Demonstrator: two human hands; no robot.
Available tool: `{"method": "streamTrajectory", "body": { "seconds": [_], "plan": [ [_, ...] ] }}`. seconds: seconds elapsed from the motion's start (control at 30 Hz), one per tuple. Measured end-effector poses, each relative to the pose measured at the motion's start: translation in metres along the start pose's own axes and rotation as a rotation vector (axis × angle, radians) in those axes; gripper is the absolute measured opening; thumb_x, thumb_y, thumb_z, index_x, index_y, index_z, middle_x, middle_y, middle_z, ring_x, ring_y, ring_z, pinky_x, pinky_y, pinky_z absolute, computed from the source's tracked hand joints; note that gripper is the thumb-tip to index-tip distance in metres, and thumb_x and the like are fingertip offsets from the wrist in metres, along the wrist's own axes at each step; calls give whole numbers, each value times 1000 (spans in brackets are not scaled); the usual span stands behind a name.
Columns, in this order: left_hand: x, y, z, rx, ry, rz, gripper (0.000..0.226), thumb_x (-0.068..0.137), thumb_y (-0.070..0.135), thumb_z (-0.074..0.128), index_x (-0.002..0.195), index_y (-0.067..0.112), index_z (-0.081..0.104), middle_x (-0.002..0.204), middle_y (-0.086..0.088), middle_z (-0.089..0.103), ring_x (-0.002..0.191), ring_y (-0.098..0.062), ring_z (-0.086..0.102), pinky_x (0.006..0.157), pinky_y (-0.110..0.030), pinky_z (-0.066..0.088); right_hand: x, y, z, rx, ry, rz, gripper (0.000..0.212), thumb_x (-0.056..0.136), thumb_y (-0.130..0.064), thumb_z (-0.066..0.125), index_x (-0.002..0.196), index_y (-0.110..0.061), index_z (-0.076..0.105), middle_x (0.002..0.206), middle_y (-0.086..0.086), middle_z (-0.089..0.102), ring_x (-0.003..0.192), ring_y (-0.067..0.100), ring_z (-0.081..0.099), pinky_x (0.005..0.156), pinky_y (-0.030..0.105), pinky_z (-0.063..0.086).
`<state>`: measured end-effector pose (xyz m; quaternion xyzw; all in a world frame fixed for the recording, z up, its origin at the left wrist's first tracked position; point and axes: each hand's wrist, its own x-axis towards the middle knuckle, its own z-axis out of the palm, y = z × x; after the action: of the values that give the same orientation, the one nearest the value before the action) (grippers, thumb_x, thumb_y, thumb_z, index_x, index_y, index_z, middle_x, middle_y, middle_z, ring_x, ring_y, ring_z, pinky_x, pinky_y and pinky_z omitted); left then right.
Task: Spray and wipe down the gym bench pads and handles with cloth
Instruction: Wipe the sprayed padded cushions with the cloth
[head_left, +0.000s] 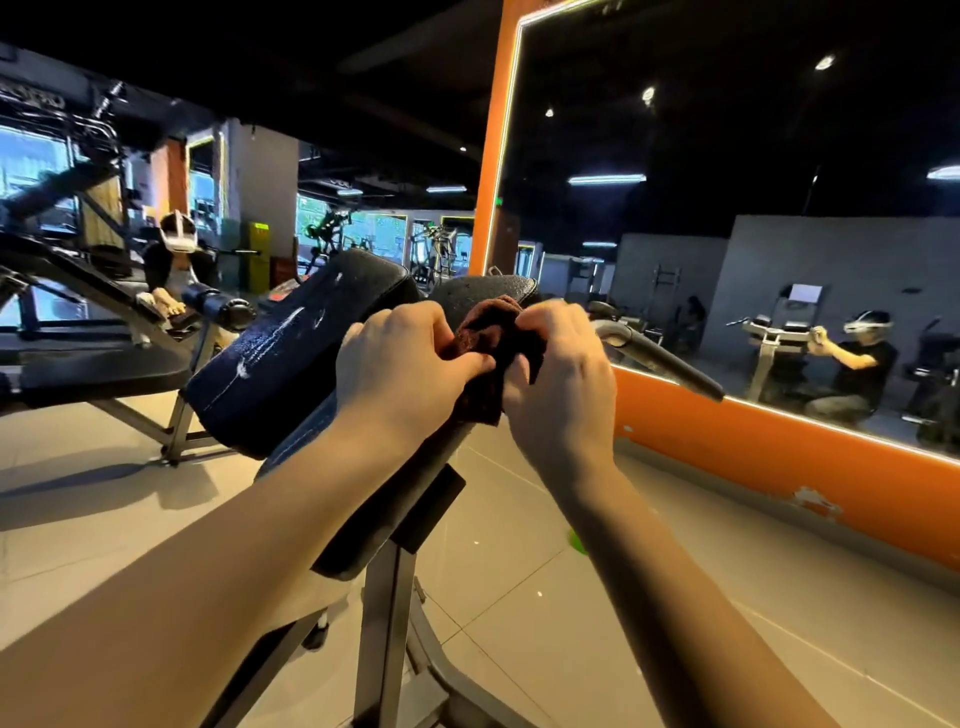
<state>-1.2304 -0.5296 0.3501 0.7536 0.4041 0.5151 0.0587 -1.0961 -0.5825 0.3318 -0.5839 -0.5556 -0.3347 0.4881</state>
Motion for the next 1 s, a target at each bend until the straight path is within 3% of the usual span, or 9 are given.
{"method": "streamTrajectory", "body": {
  "seconds": [0.13, 0.27, 0.37, 0.5, 0.6, 0.67, 0.77, 0.9, 1.0],
  "plan": [
    [5, -2, -3, -52, -35, -3, 32, 78, 58, 79, 82, 27, 73, 83, 6, 71, 89, -22, 65, 84, -41, 54, -15, 2, -8, 81, -191, -43, 59, 88, -23, 75, 142, -12, 55, 131, 4, 61, 115, 16, 56, 99, 32, 53],
    [9, -15, -19, -277, -214, 22, 13, 89, 37, 77, 100, 31, 82, 90, 11, 77, 92, -4, 70, 88, -38, 58, -9, 4, -2, -96, -204, -116, 73, 83, -41, 81, 146, -16, 53, 134, 9, 61, 119, 27, 59, 95, 39, 55],
    [3, -22, -27, -365, -281, 23, 22, 97, 18, 69, 117, 25, 76, 93, 17, 72, 91, 2, 66, 82, -18, 50, -7, 2, 4, -138, -152, -121, 68, 80, -43, 83, 139, -17, 60, 124, 10, 63, 108, 29, 62, 81, 42, 60],
    [-5, -27, -28, -392, -299, 29, 26, 97, 12, 67, 119, 24, 75, 99, 13, 73, 93, -1, 67, 78, -12, 48, -13, -3, 4, -94, -127, -143, 42, 81, -26, 82, 118, -13, 68, 108, 10, 62, 92, 27, 62, 70, 38, 59],
    [-13, -32, -31, -346, -320, 65, 23, 94, 18, 72, 115, 26, 77, 98, 11, 74, 93, -3, 68, 88, -27, 55, -27, -6, 1, -47, -158, -211, 27, 79, -11, 76, 104, -8, 68, 100, 10, 62, 83, 27, 61, 66, 34, 54],
    [-24, -41, -35, -224, -252, 55, 29, 88, 36, 76, 117, 29, 76, 97, 15, 70, 92, -3, 65, 84, -28, 54, -12, 4, -4, -25, -117, -200, 22, 81, -6, 71, 103, -6, 69, 99, 12, 64, 82, 28, 62, 67, 39, 56],
    [-40, -58, -39, 114, -181, 66, 53, 74, 63, 78, 119, 35, 73, 98, 18, 63, 94, -9, 56, 82, -37, 49, 33, 17, -6, -44, 10, -2, 30, 88, -7, 71, 119, -6, 70, 109, 11, 68, 95, 26, 65, 85, 33, 57],
    [-50, -71, -38, 199, -235, 101, 63, 74, 65, 77, 129, 36, 69, 110, 15, 65, 104, -12, 50, 95, -41, 44, 40, 9, -2, -44, -57, 68, 40, 92, -10, 70, 131, -11, 65, 120, 9, 69, 108, 24, 64, 93, 24, 48],
    [-50, -75, -35, 236, -208, 154, 62, 76, 66, 75, 129, 34, 70, 114, 14, 68, 110, -14, 51, 99, -41, 39, 4, -6, -2, 20, -135, -3, 36, 90, -5, 67, 125, -12, 69, 120, 8, 69, 108, 24, 64, 97, 30, 50]
  ]
}}
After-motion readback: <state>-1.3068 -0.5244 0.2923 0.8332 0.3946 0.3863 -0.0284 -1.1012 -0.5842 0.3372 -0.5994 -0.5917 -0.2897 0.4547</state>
